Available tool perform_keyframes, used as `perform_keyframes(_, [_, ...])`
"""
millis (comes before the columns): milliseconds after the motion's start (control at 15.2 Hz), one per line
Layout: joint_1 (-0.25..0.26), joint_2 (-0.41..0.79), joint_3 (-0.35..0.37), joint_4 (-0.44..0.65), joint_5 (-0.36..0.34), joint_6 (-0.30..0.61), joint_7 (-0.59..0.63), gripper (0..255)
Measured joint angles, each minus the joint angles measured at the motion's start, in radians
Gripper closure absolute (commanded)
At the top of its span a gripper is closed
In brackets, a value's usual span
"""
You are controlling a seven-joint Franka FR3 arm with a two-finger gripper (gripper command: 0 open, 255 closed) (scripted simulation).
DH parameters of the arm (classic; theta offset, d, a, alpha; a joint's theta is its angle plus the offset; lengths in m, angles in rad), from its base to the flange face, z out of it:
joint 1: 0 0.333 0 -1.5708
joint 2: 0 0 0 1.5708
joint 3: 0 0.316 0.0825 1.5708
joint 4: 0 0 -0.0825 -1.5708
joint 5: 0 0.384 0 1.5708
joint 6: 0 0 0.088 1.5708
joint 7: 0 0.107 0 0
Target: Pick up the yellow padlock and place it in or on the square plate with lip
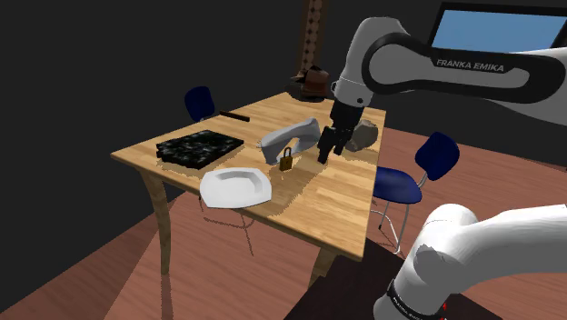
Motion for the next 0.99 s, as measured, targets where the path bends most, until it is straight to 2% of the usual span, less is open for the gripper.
perform_keyframes(198, [-0.004, 0.035, -0.007, -0.001, -0.009, 0.047, -0.015, 0])
perform_keyframes(990, [-0.031, 0.381, -0.078, 0.104, -0.070, 0.413, -0.149, 0])
